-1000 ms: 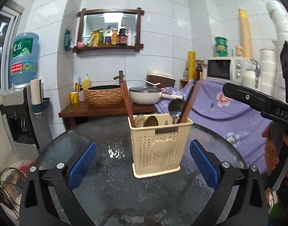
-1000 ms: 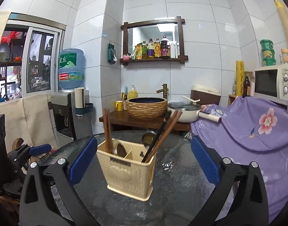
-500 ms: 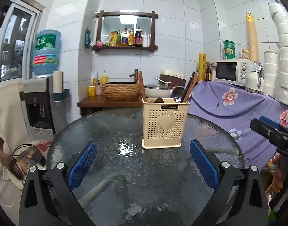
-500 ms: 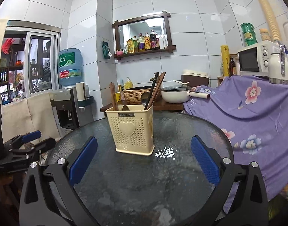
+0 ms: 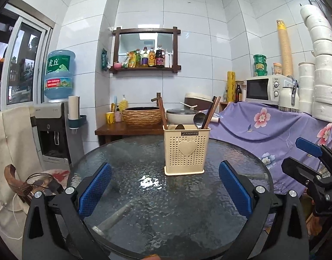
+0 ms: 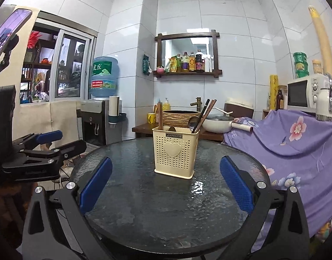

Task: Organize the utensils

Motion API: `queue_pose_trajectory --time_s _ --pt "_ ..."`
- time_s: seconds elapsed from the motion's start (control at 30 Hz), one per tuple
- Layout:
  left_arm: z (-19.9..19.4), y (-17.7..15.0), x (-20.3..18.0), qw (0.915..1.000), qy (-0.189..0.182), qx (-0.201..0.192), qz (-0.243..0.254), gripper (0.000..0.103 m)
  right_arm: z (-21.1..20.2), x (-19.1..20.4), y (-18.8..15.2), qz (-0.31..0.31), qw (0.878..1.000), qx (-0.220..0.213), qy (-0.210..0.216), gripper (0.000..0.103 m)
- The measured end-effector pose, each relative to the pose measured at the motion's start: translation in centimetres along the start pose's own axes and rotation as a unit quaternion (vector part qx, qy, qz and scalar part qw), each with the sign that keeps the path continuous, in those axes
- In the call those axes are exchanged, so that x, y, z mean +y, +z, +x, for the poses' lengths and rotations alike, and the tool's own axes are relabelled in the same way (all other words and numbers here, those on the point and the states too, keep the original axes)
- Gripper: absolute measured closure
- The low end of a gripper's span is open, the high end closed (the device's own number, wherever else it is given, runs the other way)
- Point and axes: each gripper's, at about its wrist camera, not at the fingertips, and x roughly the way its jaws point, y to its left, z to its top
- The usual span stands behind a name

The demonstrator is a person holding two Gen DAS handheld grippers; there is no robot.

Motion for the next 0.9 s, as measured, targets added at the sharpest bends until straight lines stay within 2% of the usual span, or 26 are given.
queue_pose_trajectory --time_s 0.33,0.9 --pt "-0.09 -0.02 0.1 1.0 -0.001 0.002 -0.005 0.006 0.27 -0.7 -0.01 0.022 1.0 0.01 0.006 0.005" --pt "-0.54 0.23 0.42 0.9999 -0.001 -0.004 -0.017 0.006 0.59 -0.92 0.0 0.022 1.0 0.013 0.004 0.006"
